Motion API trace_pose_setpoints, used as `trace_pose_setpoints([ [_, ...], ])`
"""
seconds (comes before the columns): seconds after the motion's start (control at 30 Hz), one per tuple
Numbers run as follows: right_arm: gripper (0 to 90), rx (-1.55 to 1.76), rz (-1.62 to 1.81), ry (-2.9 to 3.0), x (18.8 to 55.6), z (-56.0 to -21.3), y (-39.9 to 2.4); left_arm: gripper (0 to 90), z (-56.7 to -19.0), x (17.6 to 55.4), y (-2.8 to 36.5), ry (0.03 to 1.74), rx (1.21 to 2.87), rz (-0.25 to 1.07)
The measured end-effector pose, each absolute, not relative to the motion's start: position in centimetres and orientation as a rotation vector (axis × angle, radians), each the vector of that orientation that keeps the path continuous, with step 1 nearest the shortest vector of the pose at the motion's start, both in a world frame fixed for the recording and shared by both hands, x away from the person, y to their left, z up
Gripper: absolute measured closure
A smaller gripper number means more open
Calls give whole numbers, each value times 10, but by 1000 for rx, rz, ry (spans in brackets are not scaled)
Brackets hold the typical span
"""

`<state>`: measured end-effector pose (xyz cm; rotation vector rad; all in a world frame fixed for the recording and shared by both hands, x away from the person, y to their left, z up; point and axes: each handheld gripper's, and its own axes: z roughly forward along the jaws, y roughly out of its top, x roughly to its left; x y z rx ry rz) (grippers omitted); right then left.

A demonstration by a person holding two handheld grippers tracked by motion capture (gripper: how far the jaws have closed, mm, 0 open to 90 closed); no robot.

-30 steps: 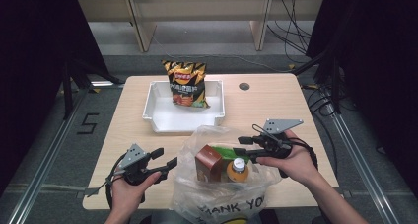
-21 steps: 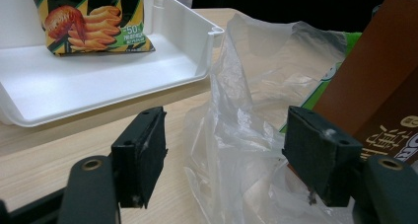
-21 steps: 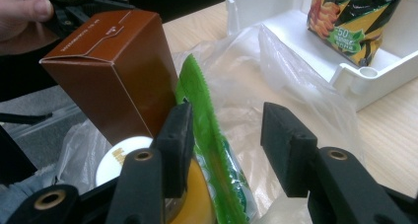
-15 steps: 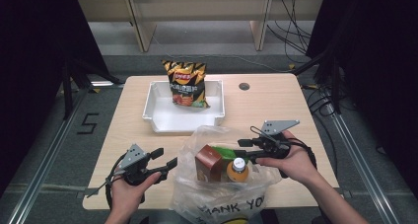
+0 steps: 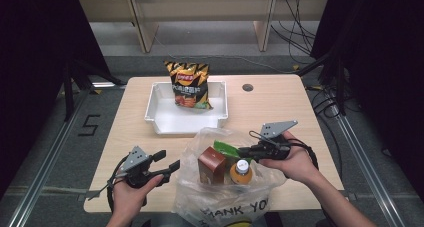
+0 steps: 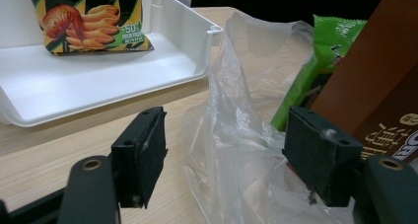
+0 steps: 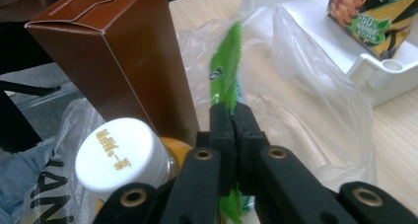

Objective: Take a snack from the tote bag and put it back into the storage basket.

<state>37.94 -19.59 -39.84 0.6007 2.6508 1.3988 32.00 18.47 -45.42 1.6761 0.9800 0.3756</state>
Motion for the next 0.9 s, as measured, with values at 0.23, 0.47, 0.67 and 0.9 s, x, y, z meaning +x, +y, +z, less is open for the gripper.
trace_pose_setpoints([
  [0.23, 900, 561, 1417, 2627, 379, -395, -195, 318, -454, 320, 184, 980, 1680, 375],
  [0.47, 900, 544, 1436, 2598, 378, -385, -196, 318, -455, 320, 184, 977, 1676, 367],
  [0.67, 900, 549, 1459, 2573, 381, -372, -198, 318, -455, 320, 183, 989, 1672, 362],
  [0.9, 900, 544, 1502, 2525, 383, -357, -198, 317, -455, 321, 184, 978, 1676, 367],
])
